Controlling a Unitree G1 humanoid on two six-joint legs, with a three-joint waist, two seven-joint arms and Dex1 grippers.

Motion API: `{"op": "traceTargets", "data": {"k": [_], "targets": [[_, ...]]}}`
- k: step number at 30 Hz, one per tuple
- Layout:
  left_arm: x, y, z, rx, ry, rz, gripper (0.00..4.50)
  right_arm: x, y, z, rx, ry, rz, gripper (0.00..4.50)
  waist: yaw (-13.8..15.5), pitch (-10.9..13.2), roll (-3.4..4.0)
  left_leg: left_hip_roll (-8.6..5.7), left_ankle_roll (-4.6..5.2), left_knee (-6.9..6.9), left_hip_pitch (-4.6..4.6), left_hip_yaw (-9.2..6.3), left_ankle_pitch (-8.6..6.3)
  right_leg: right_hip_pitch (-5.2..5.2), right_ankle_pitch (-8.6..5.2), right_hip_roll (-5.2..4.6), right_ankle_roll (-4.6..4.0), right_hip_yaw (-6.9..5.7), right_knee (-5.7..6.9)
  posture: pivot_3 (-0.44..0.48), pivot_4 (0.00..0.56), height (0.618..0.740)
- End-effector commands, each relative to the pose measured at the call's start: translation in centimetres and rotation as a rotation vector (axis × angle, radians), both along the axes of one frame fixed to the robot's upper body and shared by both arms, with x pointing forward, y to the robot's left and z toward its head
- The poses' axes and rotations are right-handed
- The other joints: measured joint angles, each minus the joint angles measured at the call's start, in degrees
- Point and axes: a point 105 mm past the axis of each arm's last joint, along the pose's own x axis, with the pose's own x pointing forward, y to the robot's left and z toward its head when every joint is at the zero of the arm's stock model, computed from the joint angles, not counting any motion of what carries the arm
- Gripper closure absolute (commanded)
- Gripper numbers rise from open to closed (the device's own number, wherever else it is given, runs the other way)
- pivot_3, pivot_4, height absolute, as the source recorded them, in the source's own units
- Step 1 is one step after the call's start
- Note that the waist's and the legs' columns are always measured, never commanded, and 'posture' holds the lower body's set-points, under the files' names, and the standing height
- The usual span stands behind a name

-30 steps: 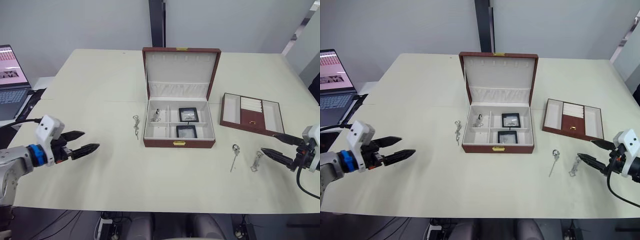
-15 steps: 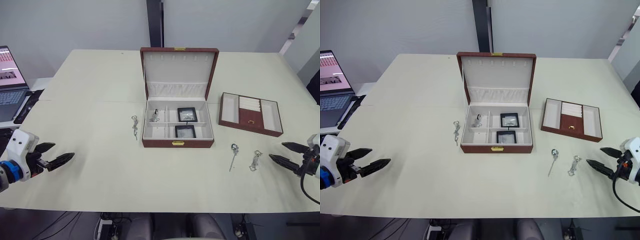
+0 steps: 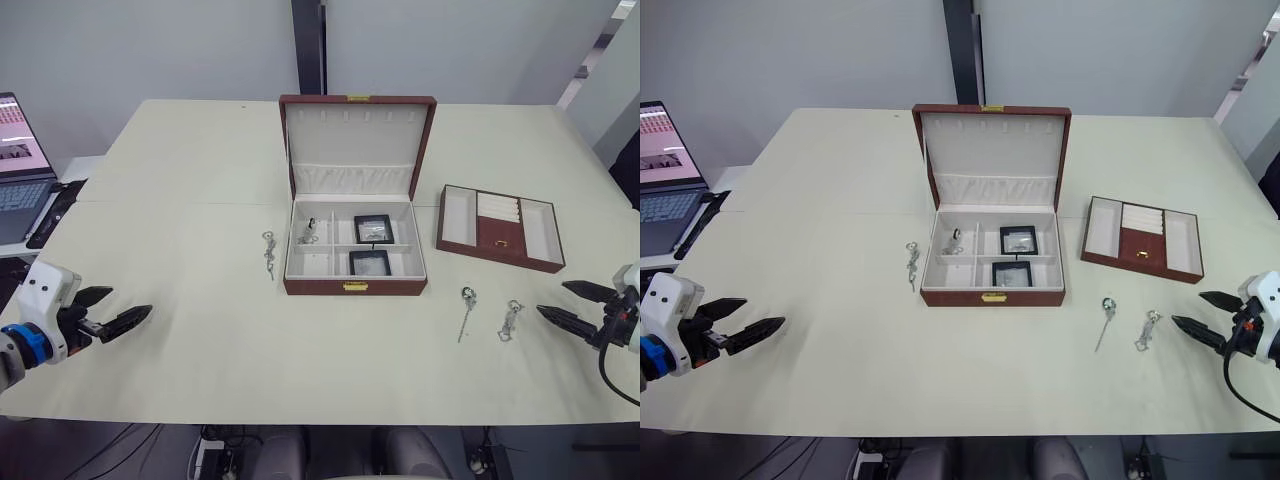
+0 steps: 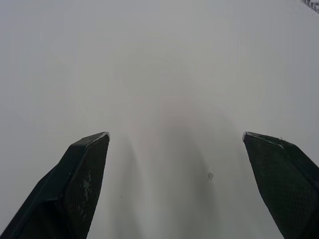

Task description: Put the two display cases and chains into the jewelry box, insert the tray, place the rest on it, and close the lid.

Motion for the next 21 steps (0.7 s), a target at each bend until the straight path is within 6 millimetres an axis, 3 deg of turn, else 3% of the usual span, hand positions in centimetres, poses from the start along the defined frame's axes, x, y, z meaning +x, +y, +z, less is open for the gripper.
{"op": "traceTargets", "data": {"k": [1, 5, 7, 12, 15, 21], "targets": [[1.0, -1.1, 1.9, -0.022, -0.122, 0.019, 0.05, 0.9, 3.3, 2.8, 0.017, -0.086, 0.128, 0.0, 0.0, 0.0, 0.04, 0.0, 0.0, 0.0, 0.0, 0.01, 0.0, 0.0, 0.0, 0.0, 0.0, 0.01, 0.01, 0.0, 0.15, 0.74], [2.2, -3.3, 2.2, -0.107, -0.191, 0.069, 0.05, 1.4, 8.6, 5.4, 0.095, -0.156, 0.276, 0.0, -0.1, 0.0, 0.03, 0.04, 0.0, 0.06, 0.0, -0.01, 0.0, 0.0, 0.0, 0.01, 0.01, 0.02, 0.1, 0.0, 0.15, 0.74], [2.5, -4.3, 2.2, -0.132, -0.199, 0.071, 0.05, 1.4, 10.2, 6.1, 0.123, -0.167, 0.319, 0.0, 0.1, 0.0, 0.03, 0.03, -0.01, 0.06, -0.05, -0.06, 0.0, -0.01, 0.0, 0.01, 0.01, -0.03, 0.09, 0.0, 0.15, 0.74], [4.6, -8.8, 2.2, -0.209, -0.274, 0.106, 0.05, 1.0, 15.6, 8.1, 0.154, -0.211, 0.488, 0.0, 0.5, 0.0, 0.03, -0.05, -0.01, 0.13, -0.14, -0.11, 0.0, -0.01, 0.03, -0.06, 0.05, -0.08, 0.02, 0.0, 0.15, 0.74], [5.9, -11.6, 1.7, -0.227, -0.288, 0.104, 0.05, 0.9, 17.5, 8.8, 0.146, -0.232, 0.542, 0.0, 0.8, -0.1, -0.05, -0.07, -0.01, 0.23, -0.2, -0.14, 0.0, 0.0, 0.08, -0.06, 0.14, -0.1, 0.01, 0.0, 0.15, 0.74], [8.7, -14.3, 1.5, -0.267, -0.332, 0.171, 0.05, 0.6, 20.3, 10.1, 0.174, -0.273, 0.614, 0.0, 0.9, -0.1, -0.09, -0.05, -0.02, 0.22, -0.24, -0.15, 0.01, -0.04, 0.09, -0.01, 0.13, -0.12, -0.03, 0.0, 0.15, 0.74]]}}
